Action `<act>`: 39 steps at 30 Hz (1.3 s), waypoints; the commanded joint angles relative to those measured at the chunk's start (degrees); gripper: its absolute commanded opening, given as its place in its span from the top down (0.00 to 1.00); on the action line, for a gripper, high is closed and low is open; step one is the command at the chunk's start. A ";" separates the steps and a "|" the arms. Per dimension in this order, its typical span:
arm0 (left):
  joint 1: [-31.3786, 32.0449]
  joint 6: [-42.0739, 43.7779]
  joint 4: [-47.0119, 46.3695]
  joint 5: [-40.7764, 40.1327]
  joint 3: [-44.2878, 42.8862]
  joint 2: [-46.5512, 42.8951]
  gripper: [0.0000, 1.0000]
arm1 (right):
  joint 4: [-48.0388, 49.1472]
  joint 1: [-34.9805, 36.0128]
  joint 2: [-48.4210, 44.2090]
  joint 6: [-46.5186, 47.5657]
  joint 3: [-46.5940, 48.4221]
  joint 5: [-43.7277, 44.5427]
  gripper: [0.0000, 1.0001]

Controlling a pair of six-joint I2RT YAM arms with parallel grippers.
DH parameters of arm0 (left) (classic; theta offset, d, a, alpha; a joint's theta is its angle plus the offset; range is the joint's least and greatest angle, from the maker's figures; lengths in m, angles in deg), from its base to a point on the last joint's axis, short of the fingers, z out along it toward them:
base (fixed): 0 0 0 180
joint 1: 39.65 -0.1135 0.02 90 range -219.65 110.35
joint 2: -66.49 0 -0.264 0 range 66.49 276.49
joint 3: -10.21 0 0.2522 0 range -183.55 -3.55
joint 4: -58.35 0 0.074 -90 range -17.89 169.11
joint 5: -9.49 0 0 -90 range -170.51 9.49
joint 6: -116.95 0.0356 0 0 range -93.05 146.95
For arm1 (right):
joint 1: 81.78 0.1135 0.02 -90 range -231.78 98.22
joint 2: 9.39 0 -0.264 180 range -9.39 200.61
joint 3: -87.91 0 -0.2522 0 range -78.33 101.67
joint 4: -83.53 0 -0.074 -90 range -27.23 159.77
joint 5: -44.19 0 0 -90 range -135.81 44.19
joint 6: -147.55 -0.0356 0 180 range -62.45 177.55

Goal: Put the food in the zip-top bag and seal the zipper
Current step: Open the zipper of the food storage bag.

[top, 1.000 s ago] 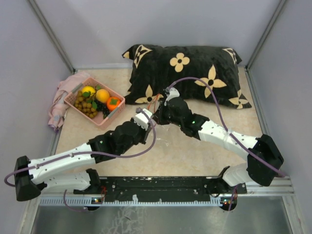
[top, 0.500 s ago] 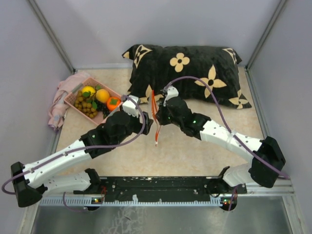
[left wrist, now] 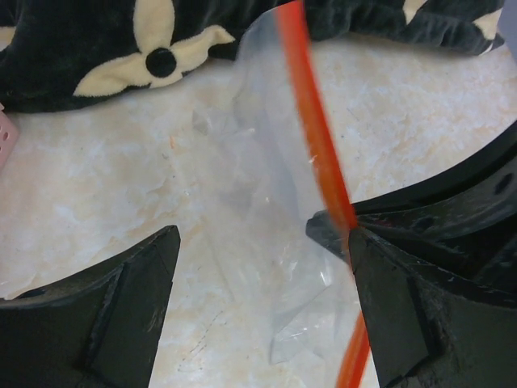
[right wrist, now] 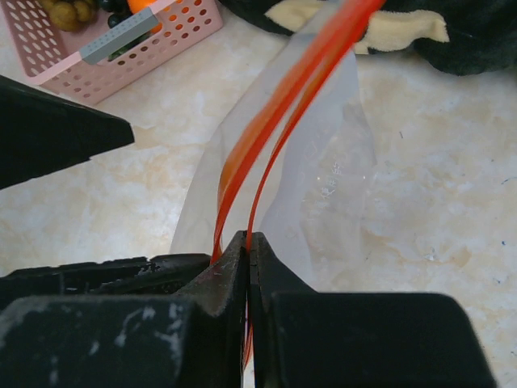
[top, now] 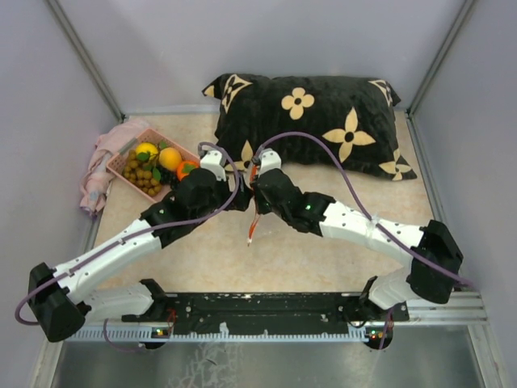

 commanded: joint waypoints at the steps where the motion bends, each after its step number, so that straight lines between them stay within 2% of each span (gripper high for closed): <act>1: -0.37 -1.27 -5.61 2.34 -0.50 -2.03 0.09 | 0.19 1.12 1.63 1.59 4.18 4.47 1.00; 8: -0.41 -1.92 -5.87 1.95 1.45 -3.83 0.08 | 0.51 1.56 1.92 1.95 3.79 5.60 1.00; 12: -0.46 -1.52 -4.99 0.58 1.52 -1.87 0.09 | 1.03 1.70 1.97 1.85 3.90 5.73 1.00; 22: -0.46 1.42 -3.71 -3.58 4.04 -0.28 0.23 | -1.06 1.83 1.55 3.46 4.05 8.98 1.00; 27: -0.80 1.78 -1.37 -5.89 5.73 -2.02 0.36 | -1.05 1.83 0.19 4.23 3.51 10.72 1.00; 39: -2.07 1.60 2.67 -7.83 7.73 -3.40 0.43 | -0.46 1.83 -0.56 4.11 2.55 10.69 1.00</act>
